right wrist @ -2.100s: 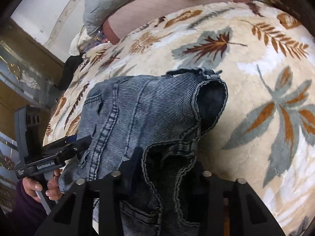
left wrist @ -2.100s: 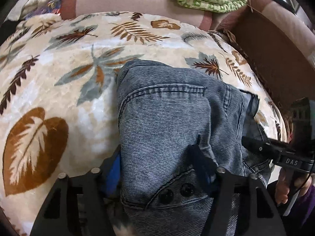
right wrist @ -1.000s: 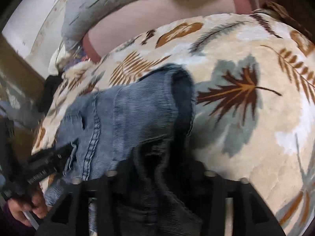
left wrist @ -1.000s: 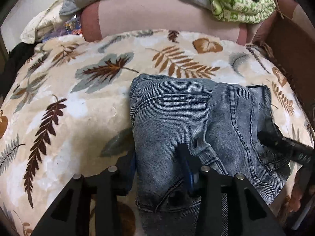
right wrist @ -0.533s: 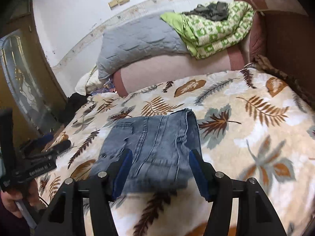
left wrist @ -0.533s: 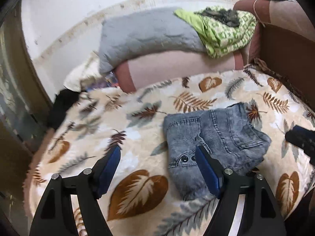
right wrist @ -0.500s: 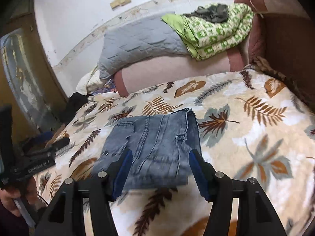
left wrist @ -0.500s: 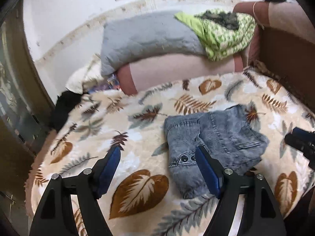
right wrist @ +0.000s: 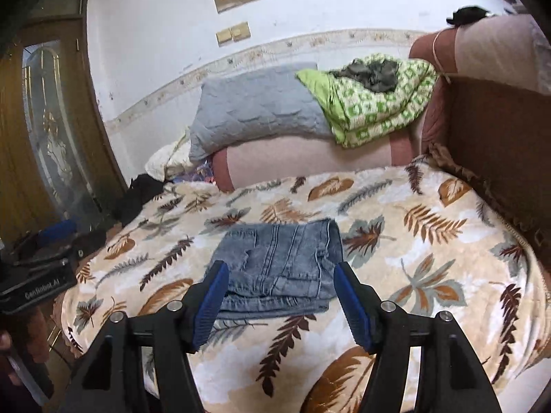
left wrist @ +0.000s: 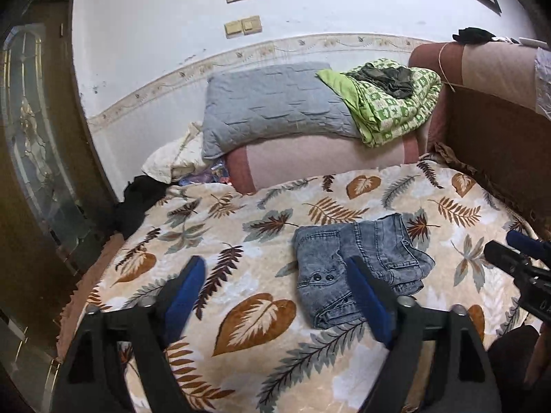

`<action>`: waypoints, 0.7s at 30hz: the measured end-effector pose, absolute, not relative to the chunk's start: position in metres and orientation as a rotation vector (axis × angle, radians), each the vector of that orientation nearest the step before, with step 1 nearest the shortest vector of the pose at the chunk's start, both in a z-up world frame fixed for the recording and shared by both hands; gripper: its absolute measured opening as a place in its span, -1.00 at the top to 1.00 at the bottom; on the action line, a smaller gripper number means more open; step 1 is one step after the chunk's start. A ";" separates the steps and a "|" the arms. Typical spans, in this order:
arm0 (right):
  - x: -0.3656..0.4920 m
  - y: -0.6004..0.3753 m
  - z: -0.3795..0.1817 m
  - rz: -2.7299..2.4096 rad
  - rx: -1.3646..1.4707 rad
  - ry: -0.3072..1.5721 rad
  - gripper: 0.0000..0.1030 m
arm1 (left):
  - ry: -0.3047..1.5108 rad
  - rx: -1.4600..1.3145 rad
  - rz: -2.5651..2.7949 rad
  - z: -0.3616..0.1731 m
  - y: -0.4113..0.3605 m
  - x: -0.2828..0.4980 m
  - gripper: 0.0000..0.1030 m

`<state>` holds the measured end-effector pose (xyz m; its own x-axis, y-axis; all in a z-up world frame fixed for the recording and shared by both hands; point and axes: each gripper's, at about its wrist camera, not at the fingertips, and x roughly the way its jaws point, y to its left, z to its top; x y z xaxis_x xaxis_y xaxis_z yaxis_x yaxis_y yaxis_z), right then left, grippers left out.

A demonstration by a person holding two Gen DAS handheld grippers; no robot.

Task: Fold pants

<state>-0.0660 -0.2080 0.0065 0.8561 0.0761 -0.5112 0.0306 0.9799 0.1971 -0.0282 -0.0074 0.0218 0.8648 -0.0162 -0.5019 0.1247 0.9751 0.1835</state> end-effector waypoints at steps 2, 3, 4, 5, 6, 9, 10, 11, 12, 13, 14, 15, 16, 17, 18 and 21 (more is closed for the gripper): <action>-0.070 -0.205 0.014 0.020 0.196 0.525 -0.37 | 0.502 0.204 -0.061 0.026 -0.004 -0.033 -0.80; -0.073 -0.202 0.019 0.012 0.180 0.509 -0.38 | 0.496 0.198 -0.056 0.028 -0.002 -0.035 -0.80; -0.074 -0.199 0.021 0.009 0.167 0.503 -0.39 | 0.495 0.193 -0.056 0.029 -0.001 -0.036 -0.80; -0.075 -0.197 0.023 0.006 0.156 0.499 -0.40 | 0.496 0.189 -0.054 0.030 0.000 -0.036 -0.80; -0.075 -0.194 0.025 0.003 0.148 0.496 -0.40 | 0.498 0.187 -0.051 0.030 0.001 -0.036 -0.80; -0.077 -0.187 0.028 0.016 0.142 0.485 -0.40 | 0.501 0.179 -0.044 0.031 0.004 -0.035 -0.80; -0.077 -0.186 0.029 0.014 0.136 0.483 -0.40 | 0.502 0.178 -0.041 0.030 0.005 -0.035 -0.81; -0.077 -0.184 0.029 0.011 0.125 0.478 -0.40 | 0.507 0.175 -0.041 0.029 0.005 -0.034 -0.81; -0.077 -0.182 0.029 0.008 0.113 0.474 -0.40 | 0.515 0.173 -0.043 0.028 0.005 -0.032 -0.81; -0.077 -0.180 0.028 0.006 0.104 0.472 -0.40 | 0.526 0.171 -0.042 0.027 0.005 -0.030 -0.81; -0.076 -0.179 0.027 0.003 0.096 0.471 -0.40 | 0.529 0.170 -0.040 0.025 0.006 -0.029 -0.81; -0.075 -0.178 0.026 -0.002 0.089 0.470 -0.40 | 0.531 0.170 -0.037 0.024 0.006 -0.028 -0.80; -0.075 -0.178 0.027 -0.004 0.087 0.470 -0.40 | 0.534 0.171 -0.037 0.023 0.005 -0.027 -0.81; -0.074 -0.178 0.026 -0.005 0.085 0.470 -0.40 | 0.539 0.173 -0.039 0.022 0.005 -0.026 -0.81; -0.073 -0.179 0.026 -0.007 0.083 0.470 -0.40 | 0.542 0.174 -0.040 0.021 0.004 -0.025 -0.81; -0.071 -0.180 0.024 -0.014 0.074 0.476 -0.40 | 0.545 0.179 -0.038 0.019 0.004 -0.024 -0.81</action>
